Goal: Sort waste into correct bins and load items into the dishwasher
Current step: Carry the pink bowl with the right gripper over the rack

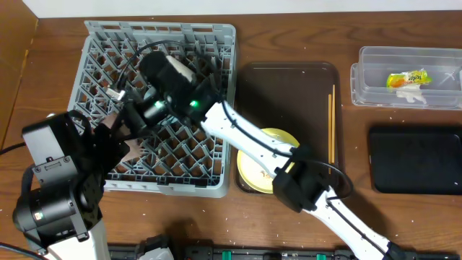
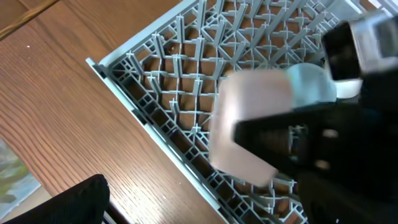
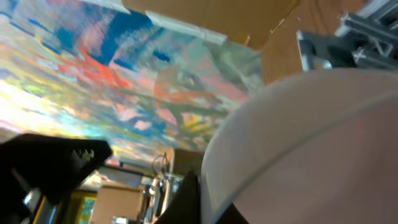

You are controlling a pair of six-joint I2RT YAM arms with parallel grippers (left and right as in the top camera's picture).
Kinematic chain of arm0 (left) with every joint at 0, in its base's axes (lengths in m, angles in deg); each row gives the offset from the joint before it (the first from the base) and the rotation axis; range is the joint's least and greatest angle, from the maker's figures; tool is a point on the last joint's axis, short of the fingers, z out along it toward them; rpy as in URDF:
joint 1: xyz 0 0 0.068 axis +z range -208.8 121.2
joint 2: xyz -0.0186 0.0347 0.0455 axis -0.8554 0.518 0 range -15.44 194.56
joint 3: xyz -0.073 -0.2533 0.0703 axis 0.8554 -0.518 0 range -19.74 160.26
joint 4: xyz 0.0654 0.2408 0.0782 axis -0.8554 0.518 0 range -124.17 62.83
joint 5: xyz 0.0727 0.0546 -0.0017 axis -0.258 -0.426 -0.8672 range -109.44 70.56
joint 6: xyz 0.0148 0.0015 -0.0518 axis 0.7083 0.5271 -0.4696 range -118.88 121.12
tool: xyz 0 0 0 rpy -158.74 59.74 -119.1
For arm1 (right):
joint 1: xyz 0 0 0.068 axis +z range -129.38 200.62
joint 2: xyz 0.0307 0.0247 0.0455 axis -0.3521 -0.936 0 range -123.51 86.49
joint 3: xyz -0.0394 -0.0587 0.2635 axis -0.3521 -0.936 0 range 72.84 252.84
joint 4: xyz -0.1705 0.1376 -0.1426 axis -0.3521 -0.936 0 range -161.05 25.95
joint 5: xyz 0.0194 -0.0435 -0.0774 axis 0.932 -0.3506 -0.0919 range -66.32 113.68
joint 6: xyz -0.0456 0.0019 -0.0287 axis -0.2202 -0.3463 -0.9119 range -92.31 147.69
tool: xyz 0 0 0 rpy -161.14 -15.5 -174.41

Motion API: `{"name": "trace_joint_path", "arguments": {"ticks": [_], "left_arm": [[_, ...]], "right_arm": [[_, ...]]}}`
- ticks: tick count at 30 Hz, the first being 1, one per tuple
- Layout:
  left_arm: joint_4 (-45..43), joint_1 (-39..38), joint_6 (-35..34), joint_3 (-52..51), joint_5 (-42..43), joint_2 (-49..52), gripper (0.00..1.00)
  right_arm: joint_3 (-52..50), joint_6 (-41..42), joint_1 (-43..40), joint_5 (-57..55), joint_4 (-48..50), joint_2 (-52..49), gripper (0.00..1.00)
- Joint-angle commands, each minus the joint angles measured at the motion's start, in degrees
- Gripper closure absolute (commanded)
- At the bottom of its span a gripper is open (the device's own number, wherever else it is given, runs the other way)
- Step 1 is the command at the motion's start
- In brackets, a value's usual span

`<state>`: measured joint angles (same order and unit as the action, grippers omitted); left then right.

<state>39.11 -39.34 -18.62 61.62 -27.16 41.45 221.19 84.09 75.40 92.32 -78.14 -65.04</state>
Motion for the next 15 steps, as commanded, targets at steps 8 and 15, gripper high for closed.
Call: {"name": "trace_joint_path", "arguments": {"ticks": [8, 15], "left_arm": [[0.09, 0.24, -0.72, 0.61, -0.66, 0.07, 0.02], [0.09, 0.24, -0.72, 0.61, -0.66, 0.07, 0.02]], "right_arm": [[0.35, 5.62, 1.07, -5.38, 2.75, -2.78, 0.99], [0.35, 5.31, 0.9, -5.38, 6.6, -7.78, 0.99]]}}
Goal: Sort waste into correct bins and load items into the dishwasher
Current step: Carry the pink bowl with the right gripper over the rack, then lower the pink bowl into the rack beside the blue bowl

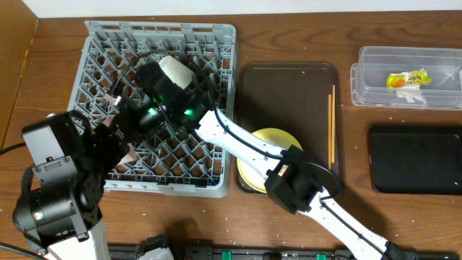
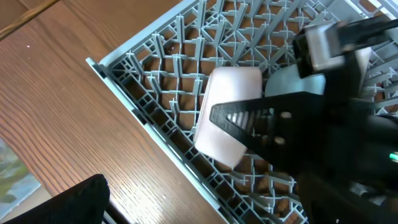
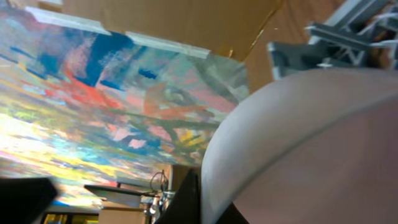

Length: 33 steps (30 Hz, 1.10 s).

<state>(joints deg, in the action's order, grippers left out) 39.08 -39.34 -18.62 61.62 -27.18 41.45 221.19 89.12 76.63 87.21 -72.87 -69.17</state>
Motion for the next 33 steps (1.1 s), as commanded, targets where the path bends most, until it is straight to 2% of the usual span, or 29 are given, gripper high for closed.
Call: {"name": "trace_joint_path", "arguments": {"ticks": [1, 9, 13, 18, 20, 22, 27, 33], "left_arm": [[0.11, 0.24, -0.72, 0.61, -0.63, 0.07, 0.02], [0.11, 0.24, -0.72, 0.61, -0.63, 0.07, 0.02], [0.11, 0.24, -0.72, 0.61, -0.63, 0.07, 0.02], [0.11, 0.24, -0.72, 0.61, -0.66, 0.07, 0.02], [0.11, 0.24, -0.72, 0.61, -0.63, 0.07, 0.02], [0.11, 0.24, -0.72, 0.61, -0.66, 0.07, 0.02], [0.13, 0.24, -0.72, 0.61, -0.63, 0.07, 0.02], [0.13, 0.24, -0.72, 0.61, -0.63, 0.07, 0.02]], "right_arm": [[0.35, 0.26, -0.35, -0.28, 1.88, -4.11, 0.99], [0.37, -3.39, -1.31, -2.03, 1.49, -4.2, 0.99], [0.37, -4.76, -2.73, -5.49, -5.03, -3.67, 0.99], [0.37, -10.97, -3.85, -10.23, -17.42, -2.56, 0.97], [0.42, -13.94, -4.11, -12.83, -21.44, -1.68, 0.91], [0.44, -17.0, -4.42, -15.37, -25.35, -0.11, 0.76], [0.44, -21.2, -5.49, -22.62, -33.9, 4.68, 0.51], [0.44, -24.46, -7.06, -27.15, -39.43, 9.9, 0.46]]}}
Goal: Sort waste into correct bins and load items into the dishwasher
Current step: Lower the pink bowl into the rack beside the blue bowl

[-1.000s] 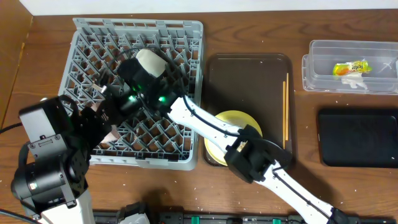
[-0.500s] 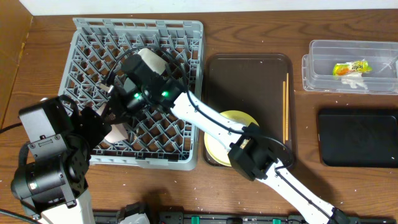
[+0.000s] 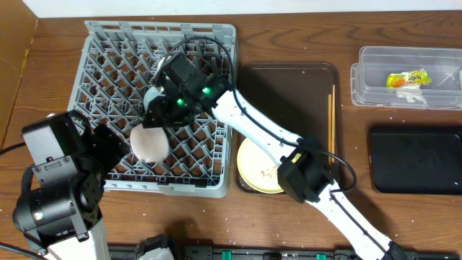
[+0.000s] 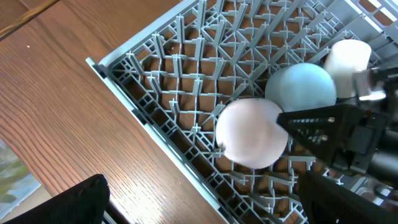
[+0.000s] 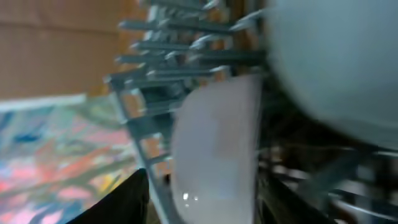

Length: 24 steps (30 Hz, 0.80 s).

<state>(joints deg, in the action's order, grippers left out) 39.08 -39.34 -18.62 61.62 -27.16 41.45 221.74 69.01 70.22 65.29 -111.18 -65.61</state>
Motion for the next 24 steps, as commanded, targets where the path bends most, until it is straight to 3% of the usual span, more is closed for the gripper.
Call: {"name": "trace_joint_path", "arguments": {"ticks": [1, 7, 13, 18, 24], "left_arm": [[0.11, 0.24, -0.72, 0.61, -0.68, 0.07, 0.02], [0.11, 0.24, -0.72, 0.61, -0.66, 0.07, 0.02], [0.11, 0.24, -0.72, 0.61, -0.66, 0.07, 0.02], [0.11, 0.24, -0.72, 0.61, -0.66, 0.07, 0.02], [0.11, 0.24, -0.72, 0.61, -0.66, 0.07, 0.02]], "right_arm": [[-0.11, -5.51, -0.81, -5.44, -2.16, 7.17, 0.46], [-0.11, -7.78, 0.5, -9.38, -7.37, 8.96, 0.51], [-0.13, -10.08, 4.92, -10.8, -7.52, 8.94, 0.81], [-0.31, -10.12, 10.14, -18.53, -7.89, 8.17, 0.98], [-0.55, -10.12, 14.1, -27.61, -8.15, 6.99, 0.99]]}}
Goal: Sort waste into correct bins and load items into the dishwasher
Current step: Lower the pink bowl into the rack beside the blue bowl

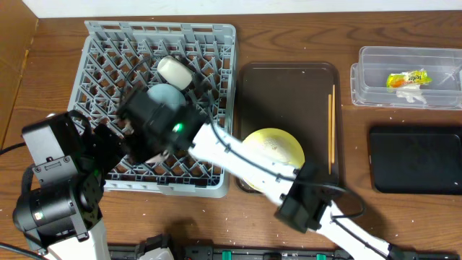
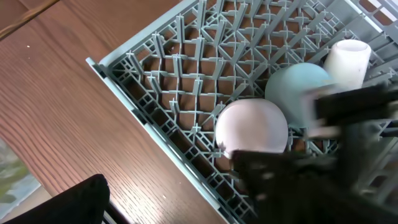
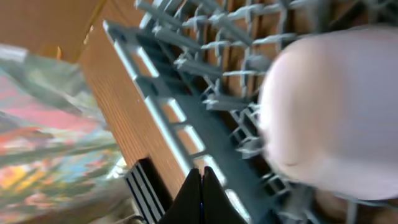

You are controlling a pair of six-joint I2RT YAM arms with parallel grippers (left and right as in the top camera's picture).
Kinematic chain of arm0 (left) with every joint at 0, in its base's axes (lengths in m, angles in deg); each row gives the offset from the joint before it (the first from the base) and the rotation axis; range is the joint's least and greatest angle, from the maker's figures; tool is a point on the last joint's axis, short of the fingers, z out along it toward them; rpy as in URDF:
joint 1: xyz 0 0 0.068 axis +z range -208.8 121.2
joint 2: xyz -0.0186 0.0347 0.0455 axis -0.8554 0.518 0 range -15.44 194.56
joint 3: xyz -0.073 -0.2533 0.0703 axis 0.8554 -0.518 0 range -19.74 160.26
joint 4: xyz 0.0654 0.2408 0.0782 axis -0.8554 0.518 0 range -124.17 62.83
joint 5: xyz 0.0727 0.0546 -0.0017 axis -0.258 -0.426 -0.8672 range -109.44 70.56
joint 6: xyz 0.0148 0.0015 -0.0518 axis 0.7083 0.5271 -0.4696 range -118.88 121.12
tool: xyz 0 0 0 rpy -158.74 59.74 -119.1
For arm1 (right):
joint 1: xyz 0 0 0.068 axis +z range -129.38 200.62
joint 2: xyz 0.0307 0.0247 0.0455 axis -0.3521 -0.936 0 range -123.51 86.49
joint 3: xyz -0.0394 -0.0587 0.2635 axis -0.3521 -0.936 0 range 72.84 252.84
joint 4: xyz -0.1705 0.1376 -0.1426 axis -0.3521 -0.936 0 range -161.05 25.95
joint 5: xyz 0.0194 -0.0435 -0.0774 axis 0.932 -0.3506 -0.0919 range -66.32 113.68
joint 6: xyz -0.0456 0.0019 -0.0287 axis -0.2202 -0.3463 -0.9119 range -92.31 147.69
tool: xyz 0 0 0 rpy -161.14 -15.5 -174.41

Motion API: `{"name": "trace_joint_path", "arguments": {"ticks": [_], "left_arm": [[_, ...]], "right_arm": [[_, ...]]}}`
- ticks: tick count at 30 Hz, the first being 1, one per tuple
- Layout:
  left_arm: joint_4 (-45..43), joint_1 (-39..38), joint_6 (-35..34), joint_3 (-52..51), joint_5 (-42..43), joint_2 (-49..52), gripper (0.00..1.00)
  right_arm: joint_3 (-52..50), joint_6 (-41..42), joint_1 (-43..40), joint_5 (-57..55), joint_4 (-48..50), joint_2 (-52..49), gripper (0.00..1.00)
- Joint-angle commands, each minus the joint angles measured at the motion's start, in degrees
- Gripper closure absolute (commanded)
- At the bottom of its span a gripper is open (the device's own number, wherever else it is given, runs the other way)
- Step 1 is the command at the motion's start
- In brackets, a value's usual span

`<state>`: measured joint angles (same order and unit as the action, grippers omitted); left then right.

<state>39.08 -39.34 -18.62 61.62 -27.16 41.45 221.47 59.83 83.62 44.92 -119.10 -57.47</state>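
A pink bowl (image 2: 252,127) lies upside down in the grey dish rack (image 1: 222,37), beside an upturned pale blue bowl (image 1: 163,94) and a white cup (image 1: 175,70). In the overhead view my right arm (image 1: 155,123) covers the pink bowl. My right gripper (image 3: 200,183) is shut with nothing in it, over the rack's front edge (image 3: 165,121), with the pink bowl (image 3: 336,106) just beside it. Only one dark finger (image 2: 78,200) of my left gripper shows, far to the side over the table; nothing is held.
A yellow plate (image 1: 274,149) and chopsticks (image 1: 332,123) lie on the brown tray (image 1: 289,79). At the right are a clear container (image 1: 375,87) with a yellow wrapper (image 1: 406,79), and a black bin (image 1: 415,160). My left arm's base (image 1: 54,188) stands at the rack's front left.
My right gripper was open beside the upturned pink bowl. Now it is shut, empty, and further toward the rack's front left edge. The bowl stays in the rack.
My right gripper held the pink bowl over the rack's left part, then lower, close to the grid. By the third moment the bowl lay upside down by the blue bowl with the fingers open beside it. Now the gripper is off it and shut.
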Motion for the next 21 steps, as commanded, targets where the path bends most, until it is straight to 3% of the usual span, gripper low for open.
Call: {"name": "trace_joint_path", "arguments": {"ticks": [1, 8, 21], "left_arm": [[0.11, 0.24, -0.72, 0.61, -0.68, 0.07, 0.02], [0.13, 0.24, -0.72, 0.61, -0.66, 0.07, 0.02], [0.13, 0.24, -0.72, 0.61, -0.66, 0.07, 0.02]], "right_arm": [[-0.28, -0.9, 0.96, -8.7, -0.48, -1.49, 0.99], [-0.31, -0.28, 0.57, -13.68, -1.66, -5.25, 0.99], [0.26, -1.18, -3.17, -24.02, -3.69, -3.17, 0.99]]}}
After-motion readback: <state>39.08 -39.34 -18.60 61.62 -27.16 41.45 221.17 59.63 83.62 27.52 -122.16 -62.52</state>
